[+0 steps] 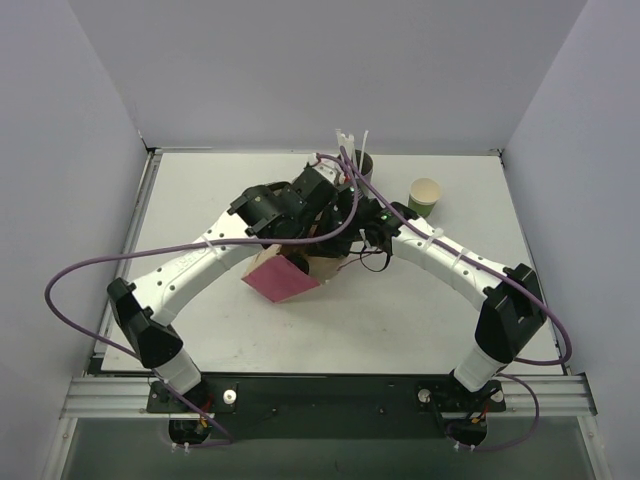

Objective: Pack the takeout coffee

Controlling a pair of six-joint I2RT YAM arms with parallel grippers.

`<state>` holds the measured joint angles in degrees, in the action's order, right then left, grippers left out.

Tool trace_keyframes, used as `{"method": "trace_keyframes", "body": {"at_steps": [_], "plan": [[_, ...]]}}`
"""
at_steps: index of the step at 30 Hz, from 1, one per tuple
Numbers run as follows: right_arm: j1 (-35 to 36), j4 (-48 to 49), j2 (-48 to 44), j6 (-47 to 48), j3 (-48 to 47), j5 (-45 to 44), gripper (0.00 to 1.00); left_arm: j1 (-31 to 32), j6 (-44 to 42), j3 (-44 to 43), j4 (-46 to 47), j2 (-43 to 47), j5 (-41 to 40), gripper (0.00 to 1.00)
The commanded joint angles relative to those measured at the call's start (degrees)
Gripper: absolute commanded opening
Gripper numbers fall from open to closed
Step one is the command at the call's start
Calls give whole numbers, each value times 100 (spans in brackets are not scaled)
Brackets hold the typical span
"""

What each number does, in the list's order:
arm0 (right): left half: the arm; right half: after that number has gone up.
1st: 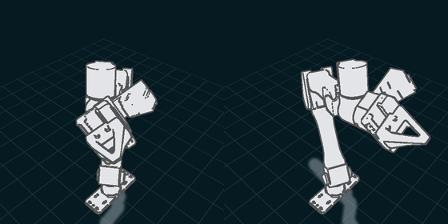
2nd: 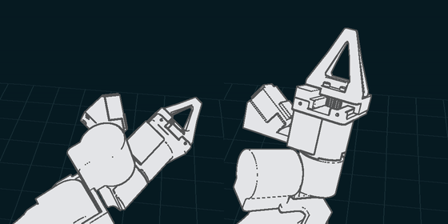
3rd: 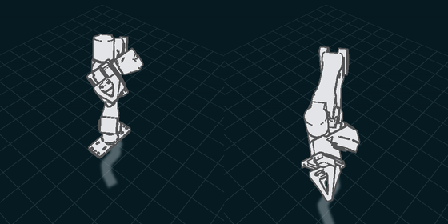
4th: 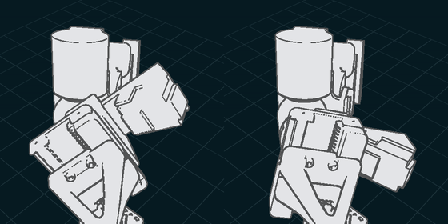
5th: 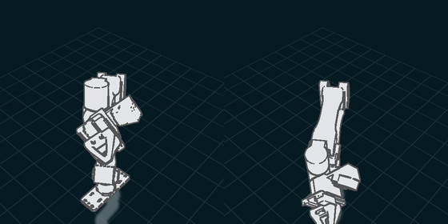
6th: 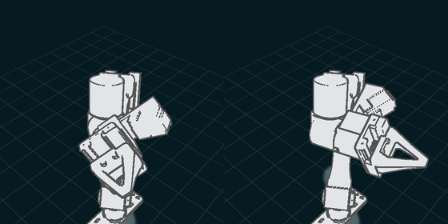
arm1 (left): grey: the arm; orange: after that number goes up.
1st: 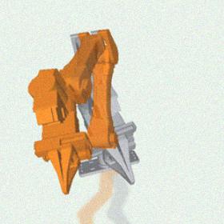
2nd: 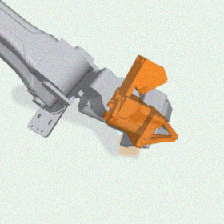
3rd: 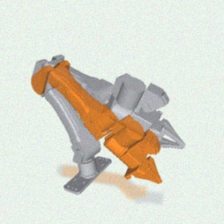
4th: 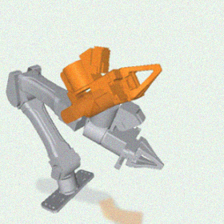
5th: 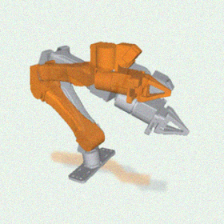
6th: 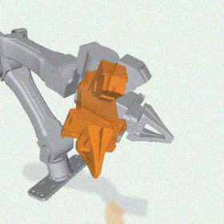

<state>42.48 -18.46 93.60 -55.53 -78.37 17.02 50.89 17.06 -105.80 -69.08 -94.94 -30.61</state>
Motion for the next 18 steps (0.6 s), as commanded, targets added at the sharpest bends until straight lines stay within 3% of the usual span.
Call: {"method": "trace_keyframes", "body": {"at_steps": [1,5,9,14,18], "plan": [[41,53,-87,-90,-135,-111,10,61,-1087,558,1456,649,-323,0],[41,359,-202,-256,119,-242,10,219,-1775,1648,3080,1424,-191,0],[50,615,-334,-450,391,-541,10,456,-1978,2124,3611,1811,-305,0],[85,992,-378,-740,647,-778,10,992,-2093,2283,3973,1786,-1200,0],[120,1608,-430,-854,1016,-945,11,1186,-2092,2651,4358,1969,-1429,0]]}}
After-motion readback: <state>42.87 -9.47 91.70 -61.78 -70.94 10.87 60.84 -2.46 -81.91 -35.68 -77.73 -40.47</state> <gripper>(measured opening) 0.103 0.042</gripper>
